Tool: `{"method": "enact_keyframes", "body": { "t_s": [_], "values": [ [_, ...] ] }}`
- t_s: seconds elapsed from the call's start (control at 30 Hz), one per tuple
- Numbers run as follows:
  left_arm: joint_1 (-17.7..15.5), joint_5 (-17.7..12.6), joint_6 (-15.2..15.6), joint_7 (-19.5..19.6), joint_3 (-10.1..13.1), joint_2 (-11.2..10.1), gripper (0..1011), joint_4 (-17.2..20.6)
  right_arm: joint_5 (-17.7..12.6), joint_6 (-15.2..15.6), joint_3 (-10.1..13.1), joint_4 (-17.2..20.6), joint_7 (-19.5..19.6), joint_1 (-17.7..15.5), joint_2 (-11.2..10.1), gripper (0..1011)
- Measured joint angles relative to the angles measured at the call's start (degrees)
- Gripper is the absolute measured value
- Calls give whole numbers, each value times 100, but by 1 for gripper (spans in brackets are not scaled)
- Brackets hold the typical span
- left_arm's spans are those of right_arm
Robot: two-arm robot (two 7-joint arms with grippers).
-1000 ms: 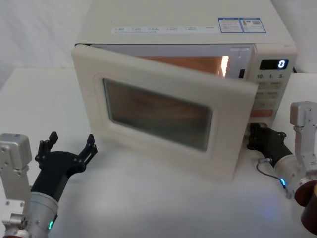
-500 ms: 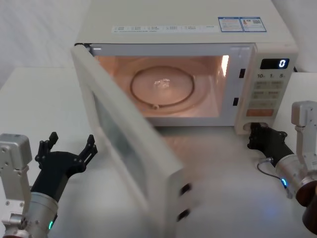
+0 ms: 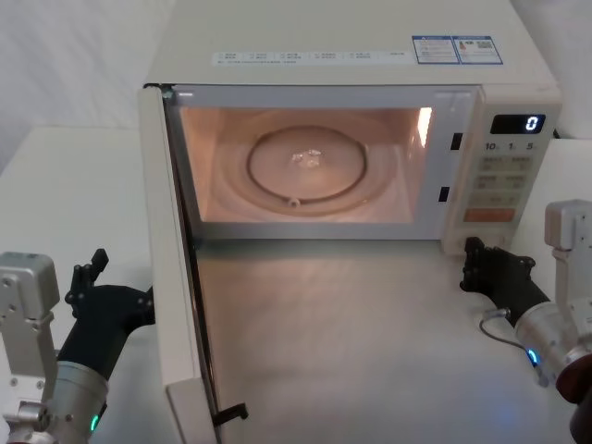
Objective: Press the button to open the microwave door with one hand; close the microwave door with the other hand.
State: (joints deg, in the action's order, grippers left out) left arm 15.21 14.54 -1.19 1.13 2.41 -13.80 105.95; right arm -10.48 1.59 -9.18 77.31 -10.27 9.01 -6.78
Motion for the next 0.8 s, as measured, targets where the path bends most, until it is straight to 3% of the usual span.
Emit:
{"method": "enact_keyframes", "body": {
  "t_s": [0.8],
  "values": [
    [0,0,0,1,1,-1,1001,0,-120,205,71,1005,-13,-643,-266,0]
  ]
}}
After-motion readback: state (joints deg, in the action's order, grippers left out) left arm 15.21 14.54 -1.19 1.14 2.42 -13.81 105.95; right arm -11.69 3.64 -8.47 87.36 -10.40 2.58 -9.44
